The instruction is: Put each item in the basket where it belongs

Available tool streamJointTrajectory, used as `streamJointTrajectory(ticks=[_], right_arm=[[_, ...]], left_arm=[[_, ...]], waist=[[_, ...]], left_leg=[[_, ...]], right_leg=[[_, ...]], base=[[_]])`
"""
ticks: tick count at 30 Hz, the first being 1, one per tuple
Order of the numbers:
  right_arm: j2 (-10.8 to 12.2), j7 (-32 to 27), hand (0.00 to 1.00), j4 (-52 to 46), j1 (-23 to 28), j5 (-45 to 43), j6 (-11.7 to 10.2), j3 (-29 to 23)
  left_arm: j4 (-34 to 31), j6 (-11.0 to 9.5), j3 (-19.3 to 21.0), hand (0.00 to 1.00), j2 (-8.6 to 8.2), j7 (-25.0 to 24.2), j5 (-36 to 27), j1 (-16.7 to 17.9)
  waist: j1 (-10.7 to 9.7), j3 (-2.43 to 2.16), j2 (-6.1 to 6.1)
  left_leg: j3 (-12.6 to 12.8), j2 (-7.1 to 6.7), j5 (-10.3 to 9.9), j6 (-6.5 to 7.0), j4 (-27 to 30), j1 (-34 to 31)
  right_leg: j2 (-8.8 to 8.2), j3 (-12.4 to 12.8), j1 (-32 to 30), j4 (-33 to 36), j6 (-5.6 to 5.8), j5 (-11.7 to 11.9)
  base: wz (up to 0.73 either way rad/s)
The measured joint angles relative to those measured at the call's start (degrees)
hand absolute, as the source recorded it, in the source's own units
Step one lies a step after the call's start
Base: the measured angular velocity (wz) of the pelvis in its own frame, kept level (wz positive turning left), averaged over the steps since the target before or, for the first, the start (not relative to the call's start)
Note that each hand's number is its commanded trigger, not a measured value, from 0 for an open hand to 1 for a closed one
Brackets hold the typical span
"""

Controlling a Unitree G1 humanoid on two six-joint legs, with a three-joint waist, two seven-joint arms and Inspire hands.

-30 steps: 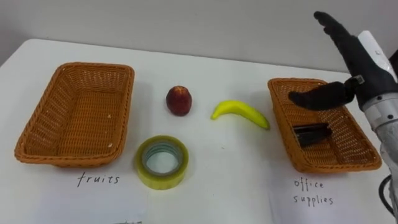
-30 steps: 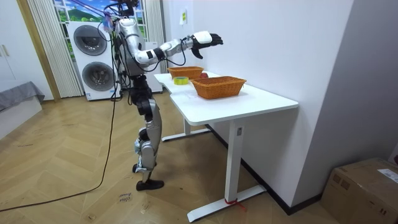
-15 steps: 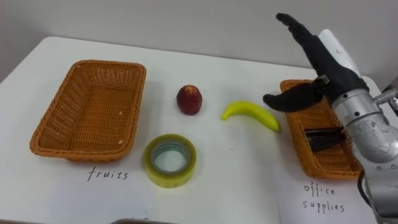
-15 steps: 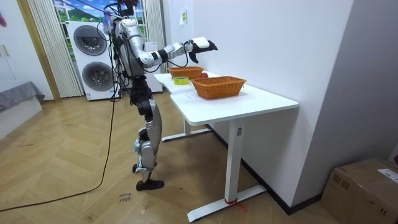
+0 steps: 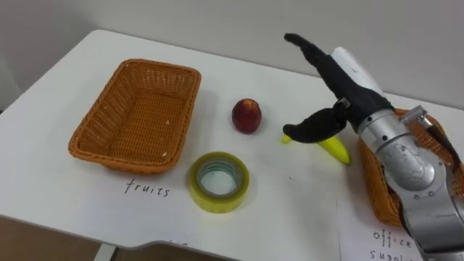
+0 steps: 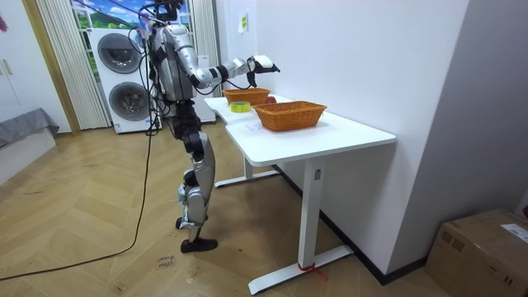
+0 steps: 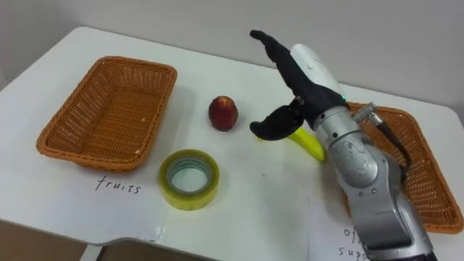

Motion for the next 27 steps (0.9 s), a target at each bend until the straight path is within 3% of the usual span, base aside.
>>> streamJointTrajectory(ticks=[3, 12, 21, 27], right_arm=[[0.01, 0.55, 0.00, 0.00, 0.01, -0.03, 0.00, 0.48], [0.01, 0.60, 0.00, 0.00, 0.01, -0.09, 0.05, 1.53], [0.63, 1.24, 0.00, 1.79, 0.01, 0.09, 0.15, 2.99], [0.77, 1.24, 0.00, 1.79, 0.01, 0.05, 1.06, 2.98]], left_arm=[[-0.04, 0.03, -0.46, 0.00, -0.01, -0.85, 0.27, -0.08], [-0.04, 0.48, -1.05, 0.00, -0.21, -1.43, 0.29, -0.33], [-1.07, 0.58, -1.09, 0.00, -0.33, -2.09, 0.29, 0.68], [-2.32, 1.04, -1.07, 0.00, -0.46, -2.02, 0.29, 1.13]], waist=[[0.33, 0.18, -0.14], [1.43, 0.03, -0.48], [2.03, 0.28, -0.08], [2.67, 0.11, -0.26]], left_leg=[[-0.36, -0.07, 0.00, 0.00, 0.01, -0.17], [-1.34, -0.14, 0.00, 0.00, 0.47, -0.79], [-1.65, -0.14, -0.05, 0.00, 0.91, -1.27], [-1.72, -0.19, -0.05, -0.01, 1.08, -1.66]], right_leg=[[-0.04, -0.06, -0.10, -0.01, 0.02, -0.02], [-0.07, -1.13, -0.34, -0.01, 0.02, -0.01], [-0.11, -1.60, 0.05, 0.03, 0.02, -0.01], [-0.11, -1.71, -0.14, -0.10, 0.01, -0.02]], base=[[0.00], [0.05], [0.02], [0.01]])
